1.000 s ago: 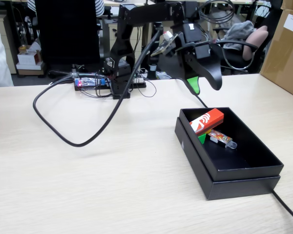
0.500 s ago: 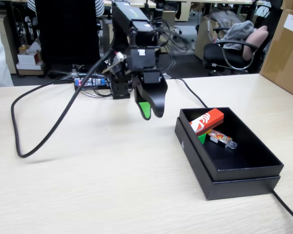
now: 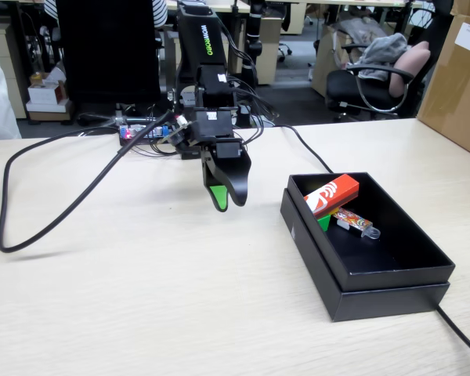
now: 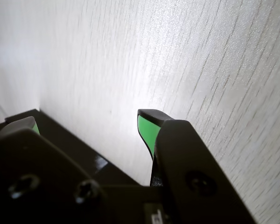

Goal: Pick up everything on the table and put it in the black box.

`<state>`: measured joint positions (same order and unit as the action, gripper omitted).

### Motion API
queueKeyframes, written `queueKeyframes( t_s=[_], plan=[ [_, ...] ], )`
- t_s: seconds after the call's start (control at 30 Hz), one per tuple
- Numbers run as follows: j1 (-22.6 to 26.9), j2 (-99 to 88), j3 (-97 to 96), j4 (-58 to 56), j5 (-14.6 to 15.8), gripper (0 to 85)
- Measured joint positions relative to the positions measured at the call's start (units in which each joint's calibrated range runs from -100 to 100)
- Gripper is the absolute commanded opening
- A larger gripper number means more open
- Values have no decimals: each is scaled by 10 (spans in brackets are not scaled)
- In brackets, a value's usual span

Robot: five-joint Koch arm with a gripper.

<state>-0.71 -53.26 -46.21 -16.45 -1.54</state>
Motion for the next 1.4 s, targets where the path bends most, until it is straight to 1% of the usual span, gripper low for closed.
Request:
queueKeyframes(
  t_s=[0.07,0.13,0.37,0.53,0.9,1.03,1.4],
  plan=[
    [-1,-41,-51,25,0,430],
    [-1,-80,-104,51,0,452],
    [-1,-218,-286,171,-6,453],
    [-1,-258,-323,176,-5,453],
    [6,-262,-371,211,-6,464],
    [12,-262,-398,260,-5,465],
    [13,-244,-433,306,-6,477]
  ],
)
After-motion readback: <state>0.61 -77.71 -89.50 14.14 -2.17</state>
